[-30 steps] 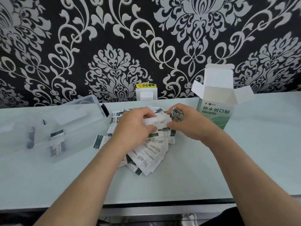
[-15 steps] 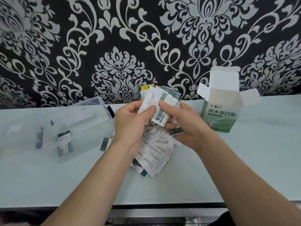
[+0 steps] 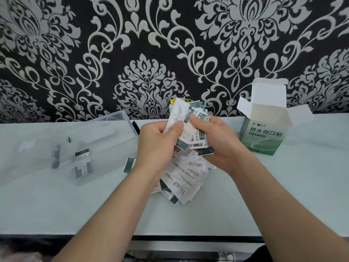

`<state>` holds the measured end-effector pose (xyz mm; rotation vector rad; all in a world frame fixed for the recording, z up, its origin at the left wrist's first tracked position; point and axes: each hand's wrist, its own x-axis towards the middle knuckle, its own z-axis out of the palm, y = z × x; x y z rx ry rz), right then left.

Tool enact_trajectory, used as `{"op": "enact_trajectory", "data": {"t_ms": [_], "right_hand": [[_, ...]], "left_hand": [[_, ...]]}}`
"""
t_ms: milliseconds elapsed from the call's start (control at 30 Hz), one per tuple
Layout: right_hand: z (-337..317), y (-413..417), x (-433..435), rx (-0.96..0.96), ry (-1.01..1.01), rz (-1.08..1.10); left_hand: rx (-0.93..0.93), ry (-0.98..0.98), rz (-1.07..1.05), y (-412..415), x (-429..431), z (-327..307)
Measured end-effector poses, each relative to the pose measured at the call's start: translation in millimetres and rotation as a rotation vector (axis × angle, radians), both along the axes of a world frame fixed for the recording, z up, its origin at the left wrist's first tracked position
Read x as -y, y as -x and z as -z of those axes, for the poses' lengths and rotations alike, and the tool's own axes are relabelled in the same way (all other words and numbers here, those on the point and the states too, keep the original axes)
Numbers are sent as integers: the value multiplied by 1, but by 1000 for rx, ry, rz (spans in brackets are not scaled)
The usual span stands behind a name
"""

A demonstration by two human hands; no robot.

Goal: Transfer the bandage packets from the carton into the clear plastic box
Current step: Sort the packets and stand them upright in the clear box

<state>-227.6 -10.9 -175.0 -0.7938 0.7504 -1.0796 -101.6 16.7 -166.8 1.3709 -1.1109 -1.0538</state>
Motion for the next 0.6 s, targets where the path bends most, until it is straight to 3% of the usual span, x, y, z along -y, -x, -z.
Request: {"op": "enact_trajectory", "data": {"t_ms": [100, 233, 300, 400, 600], "right_hand": [[0, -2, 1, 7, -49, 64], [-2, -6, 1, -7, -75, 115], [0, -10, -1, -73, -72, 85], [2, -17, -3, -181, -24, 28], [2, -15, 1, -104, -71, 58]], "left_hand": [[233, 47, -27, -9, 2, 2], [1085, 269, 26, -8, -3, -2], [1290, 254, 104, 0, -9, -3], [1360, 182, 170, 7, -13, -1], [1128, 50, 409, -2, -13, -10]]}}
